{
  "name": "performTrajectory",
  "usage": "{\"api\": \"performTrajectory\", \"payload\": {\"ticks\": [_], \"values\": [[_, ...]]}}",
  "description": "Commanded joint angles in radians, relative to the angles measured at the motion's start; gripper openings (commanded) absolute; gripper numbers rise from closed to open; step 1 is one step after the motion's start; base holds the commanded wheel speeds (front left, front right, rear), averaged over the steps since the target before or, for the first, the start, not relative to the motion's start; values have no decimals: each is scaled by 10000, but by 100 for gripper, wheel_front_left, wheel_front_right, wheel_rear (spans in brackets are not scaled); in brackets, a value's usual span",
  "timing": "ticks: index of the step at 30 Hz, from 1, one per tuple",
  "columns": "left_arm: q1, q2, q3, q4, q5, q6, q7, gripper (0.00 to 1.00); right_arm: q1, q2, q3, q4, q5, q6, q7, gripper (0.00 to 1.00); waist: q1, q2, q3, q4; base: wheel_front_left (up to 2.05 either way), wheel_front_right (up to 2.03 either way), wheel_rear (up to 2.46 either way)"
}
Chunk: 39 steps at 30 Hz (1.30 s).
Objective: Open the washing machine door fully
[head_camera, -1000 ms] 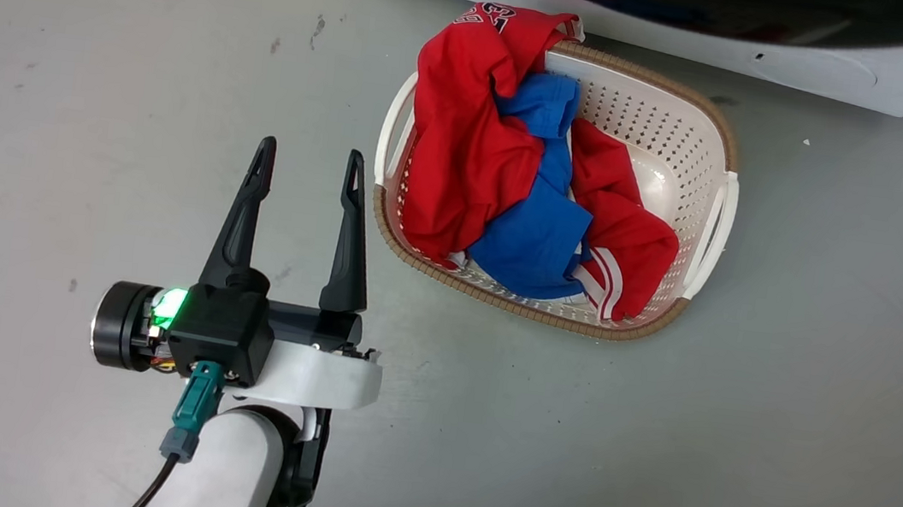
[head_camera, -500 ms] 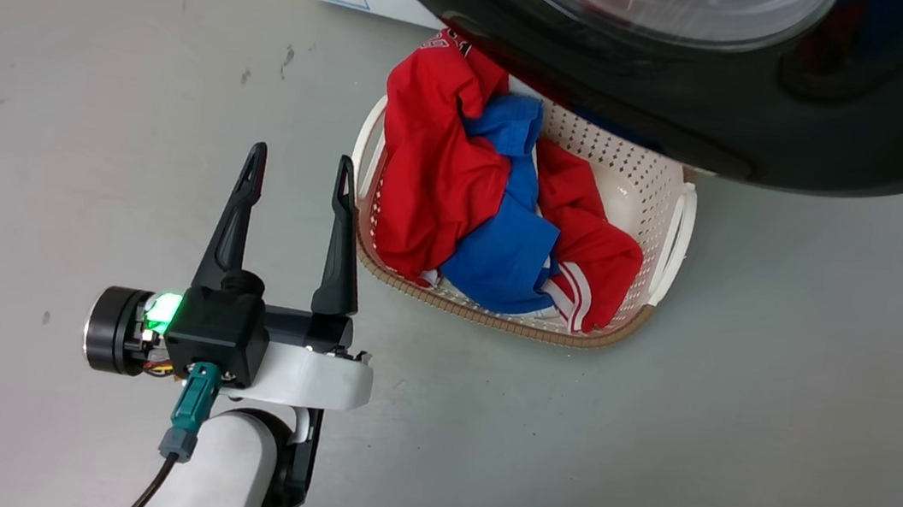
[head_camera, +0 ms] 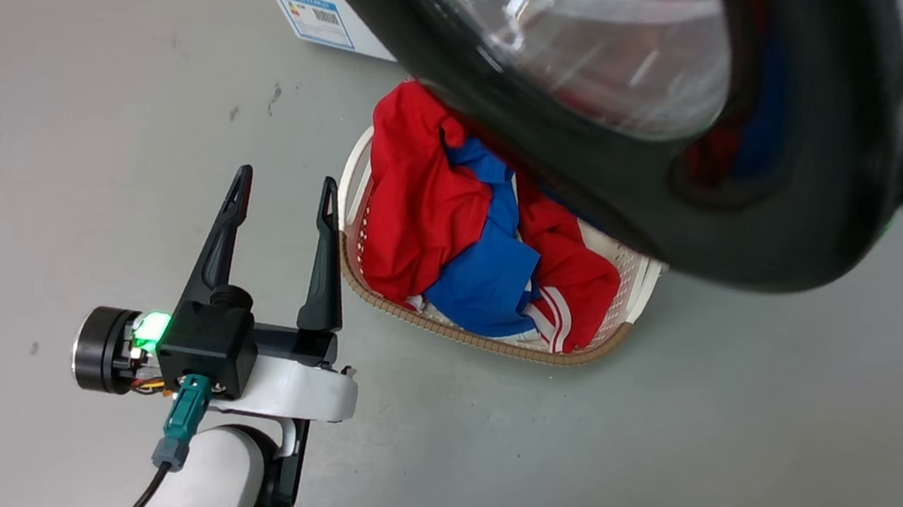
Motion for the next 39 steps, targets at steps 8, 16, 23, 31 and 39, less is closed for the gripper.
{"api": "performTrajectory", "payload": {"ticks": [8,16,23,31,39], "values": [[385,-3,115,64,145,-53,-28,100,1694,631,425,-1489,335,30,11,0,0,0,-682,-96,0,0,0],[671,-2,236,101,182,-35,-28,100,2944,1172,1107,-2547,327,29,-73,0,0,0,-1190,-166,0,0,0],[953,-3,269,142,238,-88,-28,100,3987,1646,1977,-2960,200,29,-127,0,0,0,-1628,-166,0,0,0],[1199,-2,302,154,264,-115,-28,100,4735,2116,2804,-3140,206,29,-249,0,0,0,-1987,-63,0,0,0],[1339,-3,342,167,295,-109,-28,100,5053,2384,3203,-2906,165,27,-567,0,0,0,-2171,-57,0,0,0]]}}
